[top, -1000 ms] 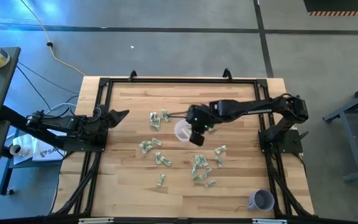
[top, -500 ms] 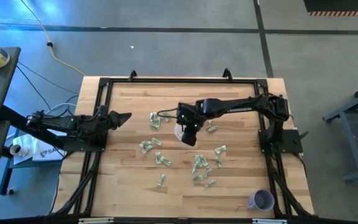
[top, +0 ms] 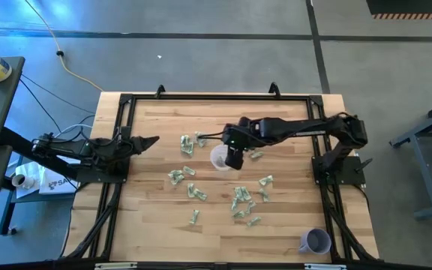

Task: Pick and place Stevia / Truvia into bins
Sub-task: Put the white stevia packet into the transparent container

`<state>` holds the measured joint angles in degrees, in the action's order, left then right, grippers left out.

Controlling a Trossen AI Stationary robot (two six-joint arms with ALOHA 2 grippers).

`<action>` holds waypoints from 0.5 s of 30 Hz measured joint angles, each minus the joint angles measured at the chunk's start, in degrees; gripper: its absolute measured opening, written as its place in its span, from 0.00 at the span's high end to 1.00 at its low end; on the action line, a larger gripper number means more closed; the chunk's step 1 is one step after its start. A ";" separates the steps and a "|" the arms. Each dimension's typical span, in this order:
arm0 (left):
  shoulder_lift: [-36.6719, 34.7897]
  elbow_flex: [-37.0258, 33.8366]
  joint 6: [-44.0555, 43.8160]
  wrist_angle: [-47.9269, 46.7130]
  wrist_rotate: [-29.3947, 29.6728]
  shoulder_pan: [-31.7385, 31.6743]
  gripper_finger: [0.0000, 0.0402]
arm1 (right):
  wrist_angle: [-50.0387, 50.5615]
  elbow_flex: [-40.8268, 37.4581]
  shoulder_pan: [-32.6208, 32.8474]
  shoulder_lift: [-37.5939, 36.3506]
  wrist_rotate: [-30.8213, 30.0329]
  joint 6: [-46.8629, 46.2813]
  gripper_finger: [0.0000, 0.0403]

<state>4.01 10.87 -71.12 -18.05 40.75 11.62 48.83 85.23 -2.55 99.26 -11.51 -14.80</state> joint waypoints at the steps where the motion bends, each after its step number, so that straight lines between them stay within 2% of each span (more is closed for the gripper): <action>1: 0.00 0.00 0.94 0.77 -0.21 0.00 0.46 | 1.46 0.01 -0.13 -0.47 0.74 -0.39 0.41; 8: 2.97 0.04 4.63 2.09 -6.13 0.00 0.46 | 12.19 -0.62 -0.88 -2.49 -1.84 2.33 0.40; 12: 7.64 0.00 5.24 4.25 -9.64 -0.01 0.46 | 14.47 -4.86 -2.73 -4.08 -1.06 4.43 0.41; 15: 12.45 0.04 9.66 8.72 -10.39 -0.02 0.46 | 13.50 -9.33 -4.37 -6.35 -0.06 4.06 0.41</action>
<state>16.46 10.91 -61.46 -9.33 30.36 11.60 62.33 75.89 -6.92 92.91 -11.56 -10.74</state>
